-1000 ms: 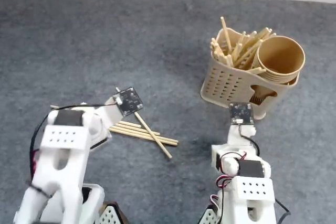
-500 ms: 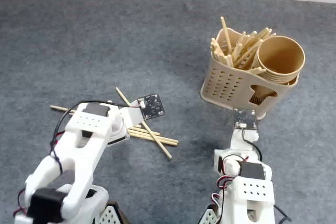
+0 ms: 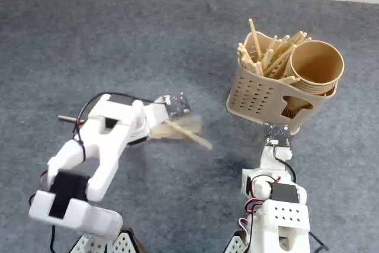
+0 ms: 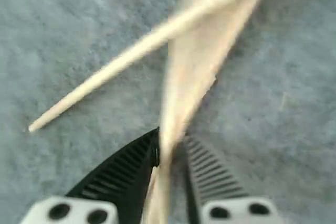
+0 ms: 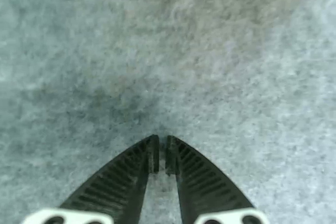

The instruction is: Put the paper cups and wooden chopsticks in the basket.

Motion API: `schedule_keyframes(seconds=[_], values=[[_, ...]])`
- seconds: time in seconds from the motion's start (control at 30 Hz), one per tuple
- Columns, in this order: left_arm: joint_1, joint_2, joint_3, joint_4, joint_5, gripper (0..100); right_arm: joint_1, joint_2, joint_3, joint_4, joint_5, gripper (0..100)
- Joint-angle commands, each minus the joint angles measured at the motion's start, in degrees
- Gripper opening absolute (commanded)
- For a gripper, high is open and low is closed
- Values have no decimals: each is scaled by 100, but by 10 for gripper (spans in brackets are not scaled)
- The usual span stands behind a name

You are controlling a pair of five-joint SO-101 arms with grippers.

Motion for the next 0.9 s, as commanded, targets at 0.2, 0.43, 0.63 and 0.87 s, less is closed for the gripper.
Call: schedule_keyframes(seconds=[0.2,0.43,0.63,0.87], values=[[347,22,-145,976,35,5,57,-84,-4,-31,0,41],[347,-796,-136,1547,44,5,57,-84,-4,-31,0,41],[347,-1851,-171,2154,167,5,57,-84,-4,-31,0,41],[391,-2756,-198,2198,712,5,57,-84,-4,-31,0,41]])
